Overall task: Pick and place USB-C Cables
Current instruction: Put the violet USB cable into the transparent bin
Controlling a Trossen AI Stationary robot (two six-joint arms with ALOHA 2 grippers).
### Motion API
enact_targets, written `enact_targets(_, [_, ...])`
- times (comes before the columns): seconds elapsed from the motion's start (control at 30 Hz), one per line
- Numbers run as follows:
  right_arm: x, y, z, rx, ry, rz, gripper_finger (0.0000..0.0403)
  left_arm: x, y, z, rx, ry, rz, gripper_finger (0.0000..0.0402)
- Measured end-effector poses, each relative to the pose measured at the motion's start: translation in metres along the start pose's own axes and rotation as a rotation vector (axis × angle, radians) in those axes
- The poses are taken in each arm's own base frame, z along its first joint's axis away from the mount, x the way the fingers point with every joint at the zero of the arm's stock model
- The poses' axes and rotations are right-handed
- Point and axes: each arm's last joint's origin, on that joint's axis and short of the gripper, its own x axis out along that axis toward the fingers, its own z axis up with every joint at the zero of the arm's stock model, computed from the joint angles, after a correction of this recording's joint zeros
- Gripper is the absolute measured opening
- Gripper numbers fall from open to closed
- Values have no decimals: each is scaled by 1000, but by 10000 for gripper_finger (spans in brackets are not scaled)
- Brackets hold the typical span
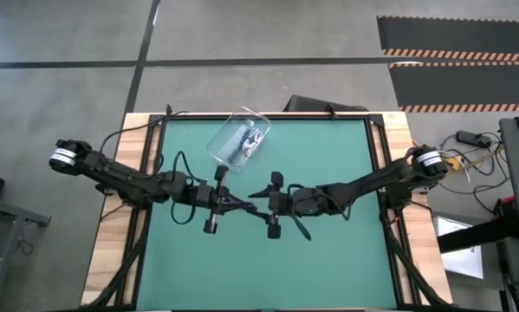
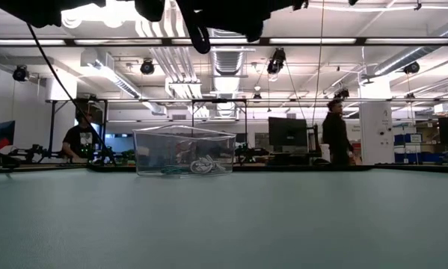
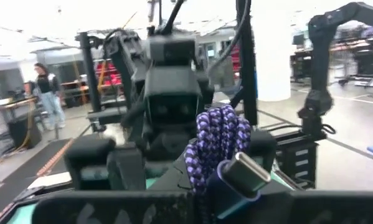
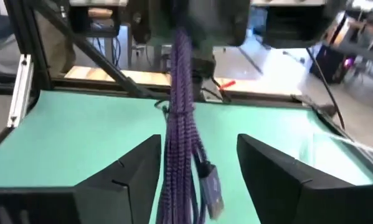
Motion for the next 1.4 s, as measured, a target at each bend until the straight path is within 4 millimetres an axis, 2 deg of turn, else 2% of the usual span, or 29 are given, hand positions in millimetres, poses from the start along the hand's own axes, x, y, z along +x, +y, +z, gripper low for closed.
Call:
enact_targets(0.33, [-34, -3, 0, -11, 257, 27, 215, -1, 2, -4, -50, 28, 80, 5])
enact_targets(0.47, [-46, 2, -9, -35, 283, 49, 215, -2, 3, -9, -98, 74, 119, 5])
enact_targets(0.77, [-73, -4, -32, -46, 234, 62, 215, -3, 6, -12, -147, 103, 238, 5])
enact_targets(0.9, [-87, -9, -33, -57, 196, 65, 215, -2, 9, -11, -163, 117, 326, 5])
enact_targets(1.07, [-101, -16, -24, -62, 164, 63, 215, 2, 17, -7, -207, 148, 398, 5])
enact_targets(1.4, [-126, -25, -26, -101, 126, 66, 215, 20, 47, 22, -292, 390, 553, 5])
